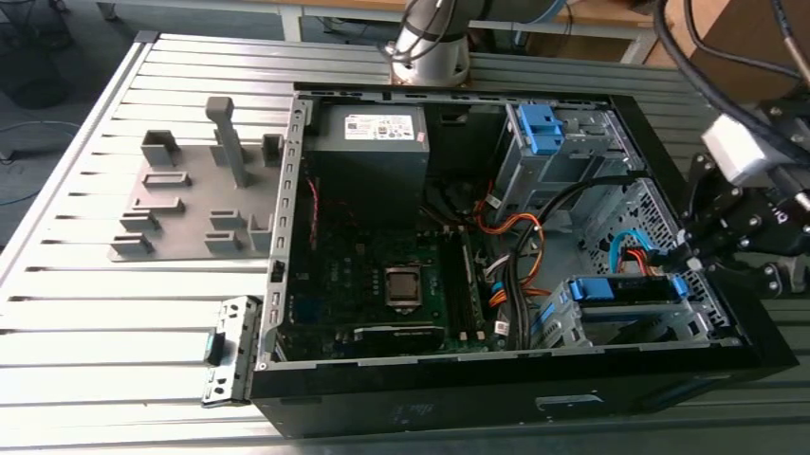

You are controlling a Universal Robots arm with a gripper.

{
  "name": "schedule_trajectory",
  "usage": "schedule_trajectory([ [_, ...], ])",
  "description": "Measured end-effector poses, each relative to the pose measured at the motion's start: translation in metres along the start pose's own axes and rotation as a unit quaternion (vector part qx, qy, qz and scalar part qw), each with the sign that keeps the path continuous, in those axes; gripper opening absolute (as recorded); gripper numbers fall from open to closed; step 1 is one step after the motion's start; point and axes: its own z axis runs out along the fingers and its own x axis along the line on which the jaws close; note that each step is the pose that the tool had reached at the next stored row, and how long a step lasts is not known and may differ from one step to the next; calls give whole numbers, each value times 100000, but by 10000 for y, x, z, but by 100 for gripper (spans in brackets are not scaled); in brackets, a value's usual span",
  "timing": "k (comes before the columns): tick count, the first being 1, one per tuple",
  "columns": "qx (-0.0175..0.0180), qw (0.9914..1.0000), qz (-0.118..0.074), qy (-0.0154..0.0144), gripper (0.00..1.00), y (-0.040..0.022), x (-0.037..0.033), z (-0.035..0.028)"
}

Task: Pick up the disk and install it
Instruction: 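Insert the first disk wire, then insert the second disk wire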

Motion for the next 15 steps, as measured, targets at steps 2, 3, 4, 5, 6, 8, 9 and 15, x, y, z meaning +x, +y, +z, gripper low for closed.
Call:
schedule_trajectory([
  [2, 1, 100000, 1, -7, 11, 5, -12, -135],
  [3, 1, 100000, -1, 10, 11, 7, -19, -214],
  [4, -1, 100000, -5, -2, 11, 7, -20, -222],
  [5, 1, 100000, -3, -6, 11, 7, -20, -222],
  [6, 1, 100000, -5, -15, 11, 7, -20, -222],
  [8, -1, 100000, -4, -10, 11, 7, -20, -224],
  [9, 0, 100000, -3, -8, 11, 7, -20, -225],
  [15, 1, 100000, -4, -6, 11, 8, -21, -228],
])
